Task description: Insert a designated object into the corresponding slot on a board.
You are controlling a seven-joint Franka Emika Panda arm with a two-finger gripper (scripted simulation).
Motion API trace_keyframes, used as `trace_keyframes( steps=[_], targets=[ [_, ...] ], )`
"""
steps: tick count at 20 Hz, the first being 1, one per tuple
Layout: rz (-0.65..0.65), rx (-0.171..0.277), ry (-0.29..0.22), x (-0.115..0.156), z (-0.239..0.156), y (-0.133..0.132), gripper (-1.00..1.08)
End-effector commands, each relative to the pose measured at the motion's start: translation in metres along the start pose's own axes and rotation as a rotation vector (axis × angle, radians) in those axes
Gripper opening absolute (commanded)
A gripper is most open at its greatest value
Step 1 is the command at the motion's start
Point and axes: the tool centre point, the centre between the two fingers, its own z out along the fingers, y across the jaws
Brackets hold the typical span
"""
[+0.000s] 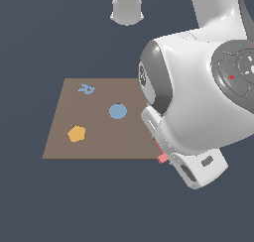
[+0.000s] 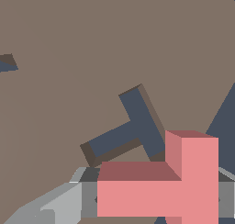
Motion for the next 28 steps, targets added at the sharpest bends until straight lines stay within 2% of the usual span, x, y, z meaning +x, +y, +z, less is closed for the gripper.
trace_keyframes(
  steps=[1, 7, 14, 20, 28],
  targets=[
    [-0.093, 0.0, -0.001, 0.005, -0.001, -0.002, -1.0],
    [-0.264, 0.0, -0.001, 0.014, -0.001, -0.008, -1.0],
    [-0.394, 0.0, -0.001, 0.02, -0.001, -0.013, -1.0],
    [-0.446, 0.001, -0.001, 0.021, -0.001, -0.015, -1.0],
    [-0.451, 0.0, 0.0, 0.022, 0.007, -0.016, -1.0]
  ],
)
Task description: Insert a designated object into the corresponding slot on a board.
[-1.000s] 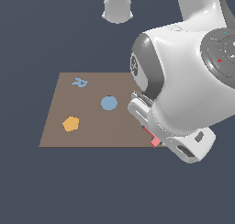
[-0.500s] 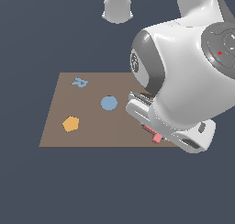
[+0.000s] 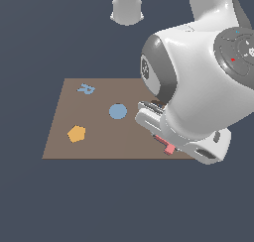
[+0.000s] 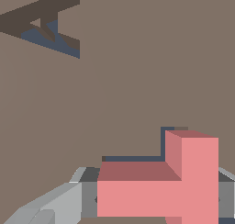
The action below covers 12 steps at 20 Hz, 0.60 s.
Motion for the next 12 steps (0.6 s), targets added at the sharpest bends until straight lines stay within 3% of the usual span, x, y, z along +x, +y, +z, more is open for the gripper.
trace_keyframes(
  steps=[1, 2, 3, 12],
  targets=[
    [-0.002, 0.0, 0.001, 0.0003, 0.0054, -0.0002, -1.0],
    [-0.003, -0.001, 0.001, 0.0004, 0.006, -0.0001, -1.0],
    [-0.003, -0.001, 0.001, 0.0004, 0.006, -0.0001, 1.0],
    [-0.003, -0.001, 0.001, 0.0004, 0.006, -0.0001, 1.0]
  ],
)
